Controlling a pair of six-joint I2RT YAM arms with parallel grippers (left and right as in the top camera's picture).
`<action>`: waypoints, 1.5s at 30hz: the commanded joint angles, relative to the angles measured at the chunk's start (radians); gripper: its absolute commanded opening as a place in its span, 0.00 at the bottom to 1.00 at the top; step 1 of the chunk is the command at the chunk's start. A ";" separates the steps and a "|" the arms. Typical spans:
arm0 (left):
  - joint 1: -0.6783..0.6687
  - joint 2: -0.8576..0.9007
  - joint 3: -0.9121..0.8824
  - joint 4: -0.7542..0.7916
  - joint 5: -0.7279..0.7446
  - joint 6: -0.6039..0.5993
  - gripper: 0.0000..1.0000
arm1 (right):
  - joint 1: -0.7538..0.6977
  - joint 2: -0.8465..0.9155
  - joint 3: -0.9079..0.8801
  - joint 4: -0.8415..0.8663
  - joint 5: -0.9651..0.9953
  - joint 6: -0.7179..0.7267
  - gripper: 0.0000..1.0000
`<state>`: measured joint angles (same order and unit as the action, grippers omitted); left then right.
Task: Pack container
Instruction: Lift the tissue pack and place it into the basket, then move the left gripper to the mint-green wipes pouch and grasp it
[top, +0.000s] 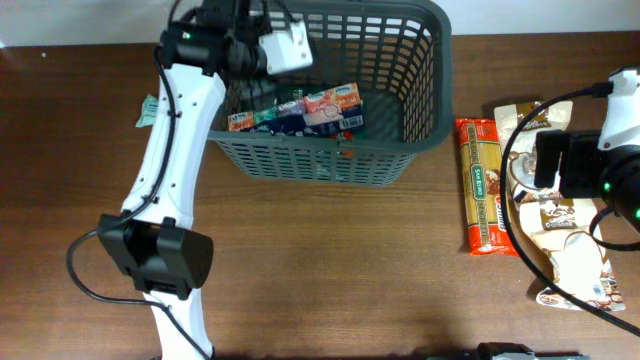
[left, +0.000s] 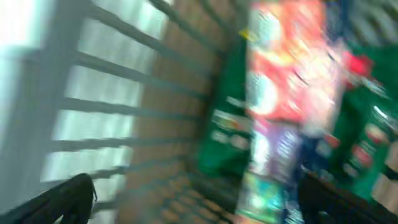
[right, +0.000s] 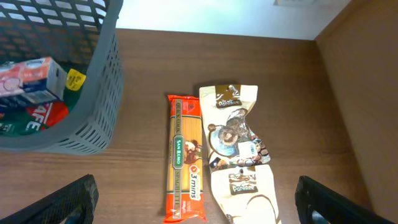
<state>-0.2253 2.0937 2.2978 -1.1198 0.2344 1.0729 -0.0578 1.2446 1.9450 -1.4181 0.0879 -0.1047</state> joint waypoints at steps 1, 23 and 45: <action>0.010 -0.002 0.179 0.077 -0.014 -0.220 0.99 | 0.005 -0.008 0.002 0.000 -0.010 0.013 0.99; 0.461 0.134 0.451 -0.297 -0.220 -1.152 0.97 | 0.005 -0.007 0.002 0.006 -0.010 0.012 0.99; 0.464 0.465 0.401 -0.234 -0.227 -0.594 0.99 | 0.005 -0.007 0.002 0.015 -0.010 0.012 0.99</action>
<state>0.2379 2.5080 2.6991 -1.3682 0.0105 0.3031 -0.0578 1.2446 1.9450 -1.4067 0.0845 -0.1040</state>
